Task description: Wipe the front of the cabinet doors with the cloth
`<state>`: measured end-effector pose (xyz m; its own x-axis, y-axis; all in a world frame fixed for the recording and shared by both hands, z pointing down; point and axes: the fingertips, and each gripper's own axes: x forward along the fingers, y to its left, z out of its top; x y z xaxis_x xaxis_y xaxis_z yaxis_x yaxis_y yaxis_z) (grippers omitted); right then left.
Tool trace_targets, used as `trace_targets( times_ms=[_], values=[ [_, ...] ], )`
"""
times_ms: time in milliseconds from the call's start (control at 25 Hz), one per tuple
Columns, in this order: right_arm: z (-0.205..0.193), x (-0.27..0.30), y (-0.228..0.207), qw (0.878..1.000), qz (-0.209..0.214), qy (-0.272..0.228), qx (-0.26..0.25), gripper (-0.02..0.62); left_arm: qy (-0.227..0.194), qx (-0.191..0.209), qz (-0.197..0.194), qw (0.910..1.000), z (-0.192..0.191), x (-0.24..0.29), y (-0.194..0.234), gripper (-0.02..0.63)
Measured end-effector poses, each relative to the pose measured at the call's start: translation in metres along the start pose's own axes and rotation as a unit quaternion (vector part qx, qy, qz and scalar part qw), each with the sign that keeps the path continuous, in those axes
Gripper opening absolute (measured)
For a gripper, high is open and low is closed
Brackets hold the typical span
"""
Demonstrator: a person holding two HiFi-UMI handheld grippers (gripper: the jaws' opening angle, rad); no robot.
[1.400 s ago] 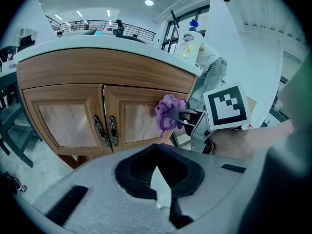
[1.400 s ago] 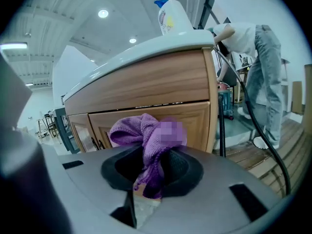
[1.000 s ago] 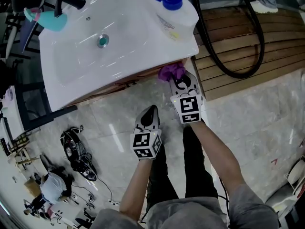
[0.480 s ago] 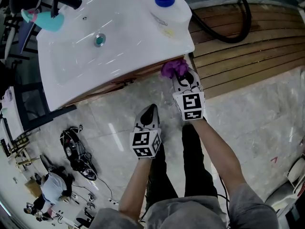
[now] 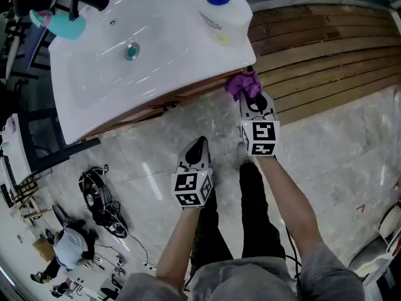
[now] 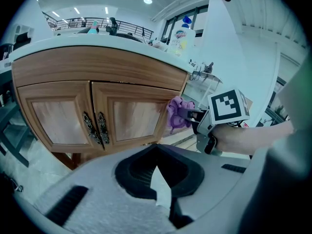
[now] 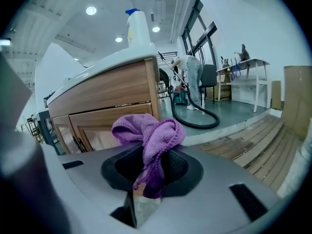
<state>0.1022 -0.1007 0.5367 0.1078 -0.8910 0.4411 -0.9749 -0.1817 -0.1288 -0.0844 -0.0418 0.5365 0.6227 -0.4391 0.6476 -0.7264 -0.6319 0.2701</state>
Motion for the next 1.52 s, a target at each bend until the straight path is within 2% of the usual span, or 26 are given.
trace_targets(
  times_ms=[360, 720, 1000, 1280, 1520],
  values=[
    [-0.013, -0.023, -0.007, 0.999, -0.032, 0.004, 0.007, 0.094, -0.002, 0.004, -0.011, 0.9999, -0.003, -0.010, 0.001, 0.008],
    [-0.035, -0.038, 0.025, 1.000, -0.027, 0.015, 0.003, 0.094, 0.000, 0.001, -0.011, 0.9999, -0.016, -0.027, 0.017, 0.008],
    [-0.053, -0.034, 0.064, 1.000, -0.004, 0.020, -0.005, 0.094, 0.004, -0.012, 0.005, 0.9999, -0.030, -0.040, 0.048, 0.008],
    [-0.071, -0.020, 0.117, 0.999, 0.038, 0.029, -0.021, 0.094, 0.007, -0.023, 0.017, 0.9996, -0.044, -0.051, 0.077, 0.008],
    [-0.076, -0.007, 0.144, 0.998, 0.056, 0.027, -0.023, 0.094, 0.007, -0.029, 0.026, 0.9992, -0.049, -0.055, 0.095, 0.008]
  ],
)
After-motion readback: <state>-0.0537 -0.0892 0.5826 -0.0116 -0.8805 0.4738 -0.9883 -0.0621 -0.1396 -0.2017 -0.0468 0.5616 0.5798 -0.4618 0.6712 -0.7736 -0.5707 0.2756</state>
